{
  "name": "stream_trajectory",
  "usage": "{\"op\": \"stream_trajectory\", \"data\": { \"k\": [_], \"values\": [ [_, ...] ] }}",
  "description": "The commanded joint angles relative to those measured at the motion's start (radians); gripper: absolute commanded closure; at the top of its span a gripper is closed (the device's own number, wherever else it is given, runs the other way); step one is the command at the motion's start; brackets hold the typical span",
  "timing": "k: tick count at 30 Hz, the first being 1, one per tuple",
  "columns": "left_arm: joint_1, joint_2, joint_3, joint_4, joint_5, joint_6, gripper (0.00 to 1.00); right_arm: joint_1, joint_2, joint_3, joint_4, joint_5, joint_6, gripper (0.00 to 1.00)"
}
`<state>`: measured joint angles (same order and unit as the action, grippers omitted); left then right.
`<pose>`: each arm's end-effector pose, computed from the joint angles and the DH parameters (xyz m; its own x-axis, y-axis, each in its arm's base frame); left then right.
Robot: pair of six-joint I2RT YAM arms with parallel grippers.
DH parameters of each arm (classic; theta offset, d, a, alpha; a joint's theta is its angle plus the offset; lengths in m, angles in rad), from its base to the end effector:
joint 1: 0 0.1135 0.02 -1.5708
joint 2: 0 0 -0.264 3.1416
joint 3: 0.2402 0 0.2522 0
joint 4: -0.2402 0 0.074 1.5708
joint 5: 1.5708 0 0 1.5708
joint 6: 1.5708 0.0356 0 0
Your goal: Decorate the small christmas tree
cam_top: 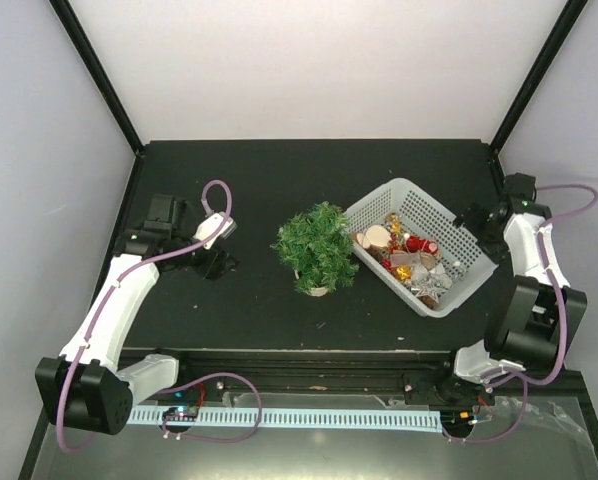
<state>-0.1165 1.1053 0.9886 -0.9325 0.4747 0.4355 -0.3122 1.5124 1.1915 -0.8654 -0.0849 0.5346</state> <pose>0.2011 -0.0399 0.2889 -0.6417 0.4529 -0.6189 0.6621 0.7344 -0.1491 0.2836 -0.0884 0.2552 -0.6186 0.7331 -0.2827 0.6868 0.6793 0.2587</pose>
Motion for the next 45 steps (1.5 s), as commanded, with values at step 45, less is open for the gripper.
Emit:
{"op": "stream_trajectory", "data": {
  "k": [45],
  "values": [
    [0.007, 0.036, -0.009, 0.046, 0.094, -0.003, 0.36, 0.711, -0.476, -0.42, 0.008, -0.265, 0.21, 0.11]
  ]
}}
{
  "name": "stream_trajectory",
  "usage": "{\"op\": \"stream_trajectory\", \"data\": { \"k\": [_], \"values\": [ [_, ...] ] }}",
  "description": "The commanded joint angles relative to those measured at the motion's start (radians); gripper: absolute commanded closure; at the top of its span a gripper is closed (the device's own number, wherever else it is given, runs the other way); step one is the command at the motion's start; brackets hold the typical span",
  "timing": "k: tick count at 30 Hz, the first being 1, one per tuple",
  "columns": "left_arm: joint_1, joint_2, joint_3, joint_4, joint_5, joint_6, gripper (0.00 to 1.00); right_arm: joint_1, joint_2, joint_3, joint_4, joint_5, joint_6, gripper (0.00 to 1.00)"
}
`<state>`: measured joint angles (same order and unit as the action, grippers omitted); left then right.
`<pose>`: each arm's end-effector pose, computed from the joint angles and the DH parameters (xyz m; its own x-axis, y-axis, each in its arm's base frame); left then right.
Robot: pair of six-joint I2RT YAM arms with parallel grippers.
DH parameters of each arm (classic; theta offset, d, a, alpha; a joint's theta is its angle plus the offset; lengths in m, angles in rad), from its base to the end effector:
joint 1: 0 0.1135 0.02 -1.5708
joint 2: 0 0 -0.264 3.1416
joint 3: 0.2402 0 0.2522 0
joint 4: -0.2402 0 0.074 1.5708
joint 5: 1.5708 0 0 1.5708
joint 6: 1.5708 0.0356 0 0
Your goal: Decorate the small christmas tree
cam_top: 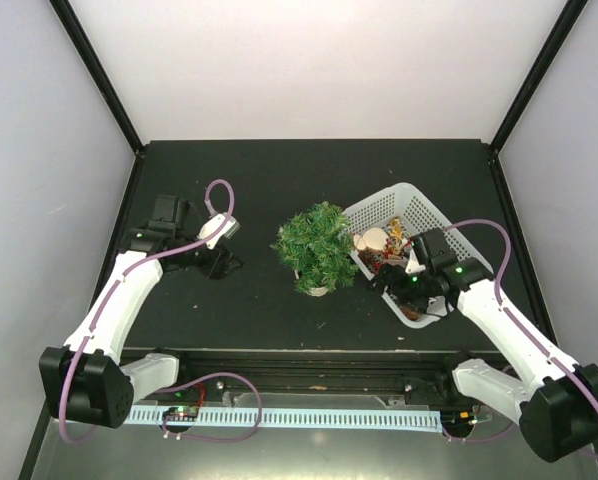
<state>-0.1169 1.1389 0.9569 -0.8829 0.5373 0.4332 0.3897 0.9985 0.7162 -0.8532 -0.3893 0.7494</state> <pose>0.2084 -0.0428 0.2764 -0.6430 0.4386 -0.6278 0.6792 0.7053 -0.2029 0.1559 0.0786 0.2279 -0.9543 0.2894 -0.0743 0.2057 0.8167 0.5392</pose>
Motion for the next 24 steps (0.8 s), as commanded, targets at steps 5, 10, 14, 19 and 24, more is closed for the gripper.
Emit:
{"op": "stream_trajectory", "data": {
  "k": [5, 10, 14, 19, 24],
  "values": [
    [0.007, -0.009, 0.015, -0.011, 0.022, 0.008, 0.36, 0.013, 0.076, 0.09, -0.036, 0.083, -0.037, 0.11],
    [0.007, -0.017, 0.0, -0.011, 0.013, 0.011, 0.36, 0.035, 0.104, 0.091, -0.043, 0.112, -0.042, 0.15],
    [0.007, -0.018, -0.006, -0.011, 0.01, 0.013, 0.36, 0.072, 0.113, 0.078, -0.03, 0.119, -0.026, 0.19],
    [0.008, -0.02, -0.011, -0.01, 0.009, 0.012, 0.36, 0.111, 0.13, 0.073, -0.023, 0.138, -0.011, 0.28],
    [0.008, -0.02, -0.014, -0.004, 0.009, 0.004, 0.36, 0.117, 0.136, 0.065, -0.019, 0.149, -0.001, 0.38]
  ]
}}
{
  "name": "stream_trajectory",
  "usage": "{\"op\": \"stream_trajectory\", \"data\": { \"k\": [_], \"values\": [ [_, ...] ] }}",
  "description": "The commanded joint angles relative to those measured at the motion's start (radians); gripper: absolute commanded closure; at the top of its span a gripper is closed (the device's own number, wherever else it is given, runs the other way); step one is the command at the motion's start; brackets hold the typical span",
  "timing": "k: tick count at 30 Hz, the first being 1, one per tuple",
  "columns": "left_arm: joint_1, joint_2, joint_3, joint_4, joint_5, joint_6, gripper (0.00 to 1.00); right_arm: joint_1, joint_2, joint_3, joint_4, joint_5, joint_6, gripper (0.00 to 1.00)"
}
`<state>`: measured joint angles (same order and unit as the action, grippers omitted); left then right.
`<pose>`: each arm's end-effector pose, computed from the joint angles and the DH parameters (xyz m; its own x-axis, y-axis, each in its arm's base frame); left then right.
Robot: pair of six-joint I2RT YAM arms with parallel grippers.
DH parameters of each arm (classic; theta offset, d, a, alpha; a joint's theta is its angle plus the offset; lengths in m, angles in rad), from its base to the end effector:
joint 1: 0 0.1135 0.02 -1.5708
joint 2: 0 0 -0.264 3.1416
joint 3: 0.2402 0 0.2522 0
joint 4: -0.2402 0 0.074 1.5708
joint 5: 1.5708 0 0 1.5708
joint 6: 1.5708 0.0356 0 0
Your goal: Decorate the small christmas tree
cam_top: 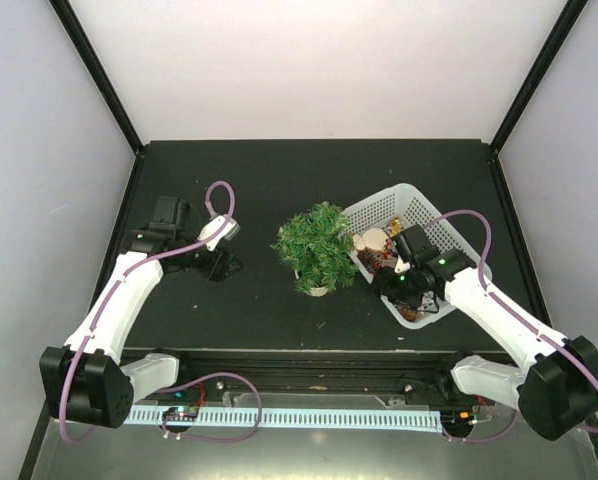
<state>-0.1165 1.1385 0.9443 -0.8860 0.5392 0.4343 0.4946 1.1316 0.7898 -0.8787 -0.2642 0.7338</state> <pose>0.2070 -0.0426 0.2726 -0.6517 0.4398 -0.6180 0.6771 0.7045 -0.2126 0.1680 0.1011 0.2251 -0.9736 0.2094 -0.0906 0.1548 0.8979 0.4120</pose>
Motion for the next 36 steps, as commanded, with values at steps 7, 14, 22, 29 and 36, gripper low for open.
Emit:
{"op": "stream_trajectory", "data": {
  "k": [7, 14, 22, 29, 36],
  "values": [
    [0.008, -0.021, -0.002, 0.001, 0.011, -0.002, 0.36, 0.012, 0.008, -0.012, 0.0, 0.046, 0.028, 0.47],
    [0.008, -0.031, -0.008, -0.004, 0.001, 0.002, 0.36, 0.012, 0.01, -0.018, 0.005, 0.07, 0.055, 0.53],
    [0.007, -0.04, -0.012, -0.008, -0.009, 0.005, 0.36, 0.011, 0.05, 0.003, 0.026, 0.107, 0.094, 0.6],
    [0.008, -0.046, -0.007, -0.015, -0.021, 0.004, 0.36, 0.007, 0.086, 0.046, 0.001, 0.17, 0.091, 0.6],
    [0.009, -0.045, 0.002, -0.022, -0.024, 0.005, 0.36, -0.058, 0.116, 0.085, -0.022, 0.199, 0.048, 0.6]
  ]
}}
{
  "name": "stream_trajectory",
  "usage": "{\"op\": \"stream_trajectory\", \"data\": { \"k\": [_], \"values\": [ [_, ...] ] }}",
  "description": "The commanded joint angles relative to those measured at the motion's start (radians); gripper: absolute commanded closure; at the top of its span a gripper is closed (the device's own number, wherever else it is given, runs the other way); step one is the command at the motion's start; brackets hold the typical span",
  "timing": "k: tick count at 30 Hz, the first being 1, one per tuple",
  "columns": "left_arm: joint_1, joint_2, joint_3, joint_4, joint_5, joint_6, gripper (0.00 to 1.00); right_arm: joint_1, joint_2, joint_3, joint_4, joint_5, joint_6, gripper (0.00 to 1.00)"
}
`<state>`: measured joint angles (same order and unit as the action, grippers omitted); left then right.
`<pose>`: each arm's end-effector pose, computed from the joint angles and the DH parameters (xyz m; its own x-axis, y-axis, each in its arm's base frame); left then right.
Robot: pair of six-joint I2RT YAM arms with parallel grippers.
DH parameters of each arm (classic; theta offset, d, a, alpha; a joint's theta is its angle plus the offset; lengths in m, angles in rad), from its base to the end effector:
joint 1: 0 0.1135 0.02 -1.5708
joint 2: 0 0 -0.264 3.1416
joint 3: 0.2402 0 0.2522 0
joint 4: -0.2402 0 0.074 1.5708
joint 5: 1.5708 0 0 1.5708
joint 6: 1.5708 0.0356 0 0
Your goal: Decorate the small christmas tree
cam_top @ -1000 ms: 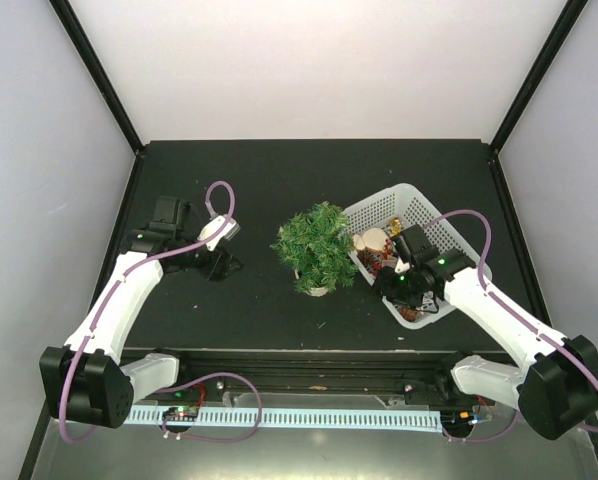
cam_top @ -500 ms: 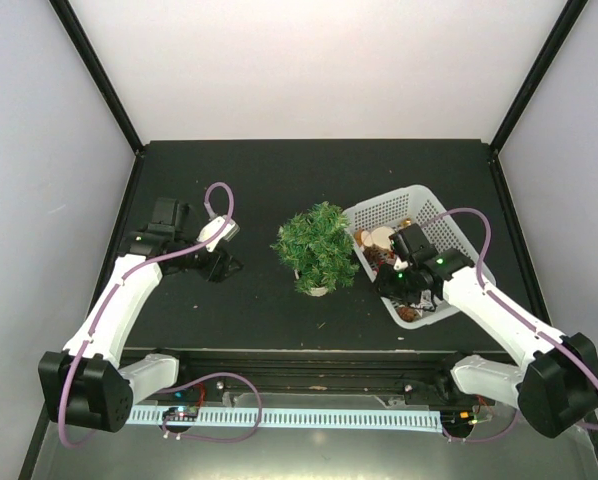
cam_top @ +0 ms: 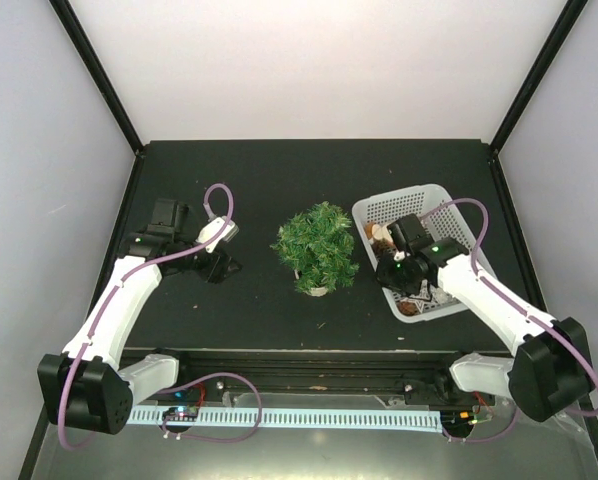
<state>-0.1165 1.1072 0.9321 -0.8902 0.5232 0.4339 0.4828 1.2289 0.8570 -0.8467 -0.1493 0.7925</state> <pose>0.2009 -0.0414 0.2743 -0.6451 0.4422 -0.6232 0.6748 0.7123 -0.1931 0.1917 0.1064 0.2266 -0.9429 0.3008 -0.1428 0.2378 0.9085 0.3437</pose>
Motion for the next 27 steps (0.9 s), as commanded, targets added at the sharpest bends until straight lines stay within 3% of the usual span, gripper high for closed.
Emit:
{"op": "stream_trajectory", "data": {
  "k": [1, 8, 18, 21, 27],
  "values": [
    [0.008, -0.013, 0.016, -0.019, -0.009, 0.007, 0.36, -0.063, 0.018, 0.021, -0.055, 0.084, -0.02, 0.6],
    [0.009, -0.004, 0.024, -0.027, -0.016, 0.015, 0.36, -0.167, 0.054, 0.064, -0.043, 0.059, -0.087, 0.59],
    [0.008, 0.0, 0.033, -0.035, -0.029, 0.019, 0.36, -0.182, 0.158, 0.13, 0.042, 0.001, -0.056, 0.56],
    [0.009, -0.001, 0.034, -0.035, -0.032, 0.017, 0.36, -0.182, 0.168, 0.158, 0.021, 0.004, -0.07, 0.4],
    [0.009, 0.0, 0.033, -0.034, -0.034, 0.017, 0.36, -0.198, 0.095, 0.198, -0.058, 0.076, -0.112, 0.23]
  ]
}}
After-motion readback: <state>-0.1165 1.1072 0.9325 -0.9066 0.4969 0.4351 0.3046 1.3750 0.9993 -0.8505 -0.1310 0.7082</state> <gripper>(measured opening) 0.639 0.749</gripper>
